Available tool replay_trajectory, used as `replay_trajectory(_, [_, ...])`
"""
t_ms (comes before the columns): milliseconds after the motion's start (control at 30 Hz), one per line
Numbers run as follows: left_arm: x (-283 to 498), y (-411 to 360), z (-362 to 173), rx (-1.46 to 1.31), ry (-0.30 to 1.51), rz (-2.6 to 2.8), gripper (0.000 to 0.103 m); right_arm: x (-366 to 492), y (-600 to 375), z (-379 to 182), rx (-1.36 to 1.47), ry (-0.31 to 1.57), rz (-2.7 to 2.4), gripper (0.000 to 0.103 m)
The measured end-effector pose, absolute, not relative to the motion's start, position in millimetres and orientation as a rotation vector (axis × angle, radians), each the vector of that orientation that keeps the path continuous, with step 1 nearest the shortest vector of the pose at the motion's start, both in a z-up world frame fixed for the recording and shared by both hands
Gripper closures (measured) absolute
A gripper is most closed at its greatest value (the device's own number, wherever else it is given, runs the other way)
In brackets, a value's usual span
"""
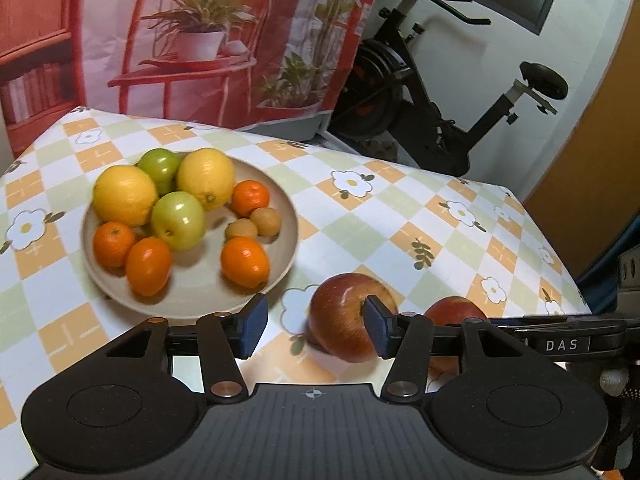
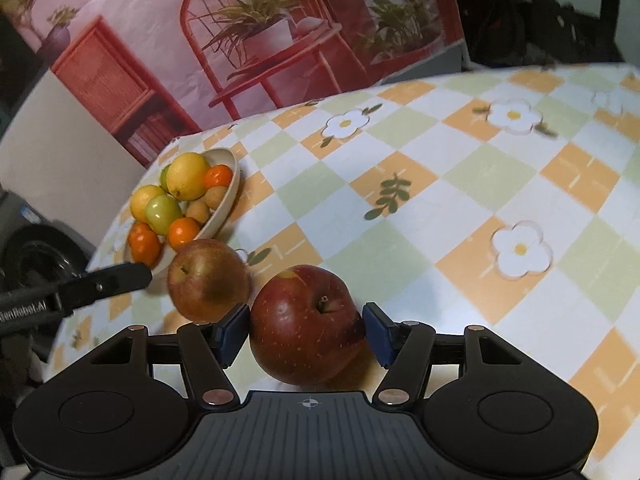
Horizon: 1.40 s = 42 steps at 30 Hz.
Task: Organize fruits
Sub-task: 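Close right tool on the large red apple and lift it, then grasp the other red apple with left tool while right tool holds its apple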
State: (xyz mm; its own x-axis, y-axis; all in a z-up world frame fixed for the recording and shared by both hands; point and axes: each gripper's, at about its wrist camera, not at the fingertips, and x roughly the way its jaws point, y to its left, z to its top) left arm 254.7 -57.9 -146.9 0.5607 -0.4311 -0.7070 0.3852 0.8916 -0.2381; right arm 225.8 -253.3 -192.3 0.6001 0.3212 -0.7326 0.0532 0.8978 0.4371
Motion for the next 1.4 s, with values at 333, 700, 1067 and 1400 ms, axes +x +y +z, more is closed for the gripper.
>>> replay_trajectory(333, [258, -78, -152, -0.006, 0.853, -0.529, 0.042, 233, -255, -179, 0.137, 0.898, 0.047, 0.045])
replay_trajectory(700, [260, -90, -157, 0.052, 0.852, -0.577, 0.041, 230, -255, -180, 0.122, 0.894, 0.068, 0.045])
replay_trajectory(1067, [265, -101, -170, 0.125, 0.858, -0.581, 0.035, 227, -265, -182, 0.177, 0.885, 0.075, 0.045])
replay_trajectory(1400, [262, -109, -172, 0.179, 0.825, -0.587, 0.035, 222, -271, -185, 0.238, 0.863, 0.062, 0.043])
